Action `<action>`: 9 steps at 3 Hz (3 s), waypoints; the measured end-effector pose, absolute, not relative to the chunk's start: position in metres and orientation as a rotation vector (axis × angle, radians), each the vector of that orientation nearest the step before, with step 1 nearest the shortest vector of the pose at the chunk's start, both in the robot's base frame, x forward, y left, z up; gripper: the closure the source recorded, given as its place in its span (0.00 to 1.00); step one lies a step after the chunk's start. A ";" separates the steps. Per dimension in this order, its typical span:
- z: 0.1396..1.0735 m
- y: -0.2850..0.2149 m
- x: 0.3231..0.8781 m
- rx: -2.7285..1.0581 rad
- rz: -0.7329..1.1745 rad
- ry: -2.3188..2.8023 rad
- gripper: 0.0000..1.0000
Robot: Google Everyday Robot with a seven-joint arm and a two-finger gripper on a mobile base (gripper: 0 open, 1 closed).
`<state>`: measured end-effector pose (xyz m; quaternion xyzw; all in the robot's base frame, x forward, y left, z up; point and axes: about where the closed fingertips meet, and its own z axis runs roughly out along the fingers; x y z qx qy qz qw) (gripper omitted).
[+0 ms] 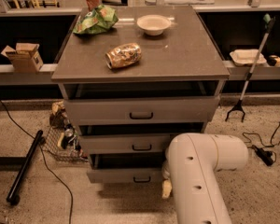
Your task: Open bottom drawer
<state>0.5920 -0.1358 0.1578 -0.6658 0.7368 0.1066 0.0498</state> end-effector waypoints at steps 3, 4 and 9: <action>0.157 -0.140 0.567 -1.996 0.363 2.286 0.46; 0.160 -0.142 0.560 -1.978 0.342 2.292 0.70; 0.164 -0.154 0.511 -1.811 0.304 2.302 1.00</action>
Offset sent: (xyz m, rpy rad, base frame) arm -0.0659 -0.0152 -0.0328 0.0359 0.0884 -0.0901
